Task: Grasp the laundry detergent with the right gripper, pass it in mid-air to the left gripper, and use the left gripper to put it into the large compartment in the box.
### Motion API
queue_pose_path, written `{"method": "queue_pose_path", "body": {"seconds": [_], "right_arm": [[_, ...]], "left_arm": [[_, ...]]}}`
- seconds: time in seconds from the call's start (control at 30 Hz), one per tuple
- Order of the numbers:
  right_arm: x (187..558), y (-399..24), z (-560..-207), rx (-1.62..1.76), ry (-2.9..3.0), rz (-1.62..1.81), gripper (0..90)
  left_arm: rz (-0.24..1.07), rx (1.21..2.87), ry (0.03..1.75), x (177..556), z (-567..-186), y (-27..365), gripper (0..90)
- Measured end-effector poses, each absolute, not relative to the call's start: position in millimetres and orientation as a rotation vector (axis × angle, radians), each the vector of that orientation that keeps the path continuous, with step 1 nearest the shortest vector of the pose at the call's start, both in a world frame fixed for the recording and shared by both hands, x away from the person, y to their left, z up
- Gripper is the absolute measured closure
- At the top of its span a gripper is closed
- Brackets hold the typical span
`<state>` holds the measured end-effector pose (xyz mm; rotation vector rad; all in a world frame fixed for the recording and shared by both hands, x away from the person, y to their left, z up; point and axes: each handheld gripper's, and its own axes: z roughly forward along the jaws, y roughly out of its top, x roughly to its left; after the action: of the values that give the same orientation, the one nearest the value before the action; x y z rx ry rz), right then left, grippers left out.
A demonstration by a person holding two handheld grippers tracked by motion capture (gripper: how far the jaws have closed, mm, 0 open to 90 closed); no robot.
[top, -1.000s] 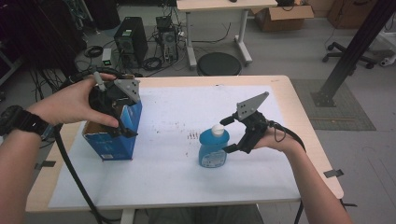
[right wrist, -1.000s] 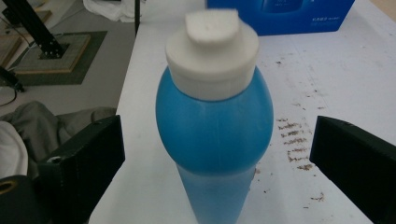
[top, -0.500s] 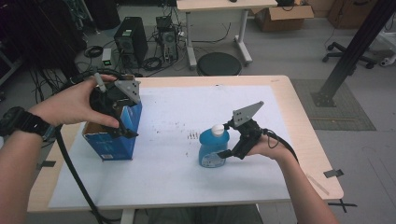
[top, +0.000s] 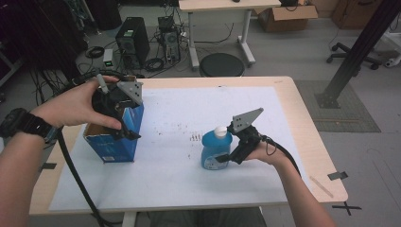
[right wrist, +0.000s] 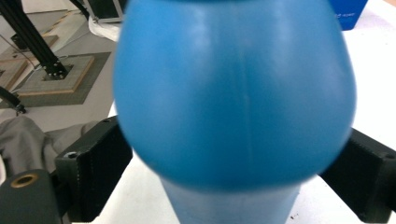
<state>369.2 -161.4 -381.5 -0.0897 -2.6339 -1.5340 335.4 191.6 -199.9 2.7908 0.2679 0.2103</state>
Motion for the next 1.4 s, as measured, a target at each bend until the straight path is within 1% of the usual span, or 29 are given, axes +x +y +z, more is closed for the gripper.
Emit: {"method": "queue_pose_path", "body": {"seconds": [0.2, 0.27, 0.43, 0.77, 1.27, 1.4], "right_arm": [[369.7, -161.7, -384.1, -0.095, -2.625, -1.549, 12.4], [369.2, -161.7, -384.0, -0.085, -2.617, -1.565, 15.3], [369.2, -160.8, -383.7, -0.076, -2.623, -1.568, 18.9], [370.9, -161.2, -383.9, -0.079, -2.619, -1.582, 23.1], [370.0, -160.6, -385.2, -0.085, -2.642, -1.581, 26.1], [368.8, -161.9, -387.1, -0.071, -2.635, -1.589, 29.7]], "left_arm": [[0.209, 2.793, 0.267, 335.3, -200.7, 191.3, 3.9], [0.209, 2.794, 0.261, 335.2, -200.4, 191.0, 3.9], [0.209, 2.793, 0.262, 334.9, -200.1, 191.0, 3.9], [0.212, 2.793, 0.258, 334.8, -200.1, 190.5, 3.9], [0.217, 2.791, 0.257, 334.5, -198.4, 189.9, 3.9], [0.214, 2.793, 0.256, 334.4, -198.8, 190.0, 3.9]]}}
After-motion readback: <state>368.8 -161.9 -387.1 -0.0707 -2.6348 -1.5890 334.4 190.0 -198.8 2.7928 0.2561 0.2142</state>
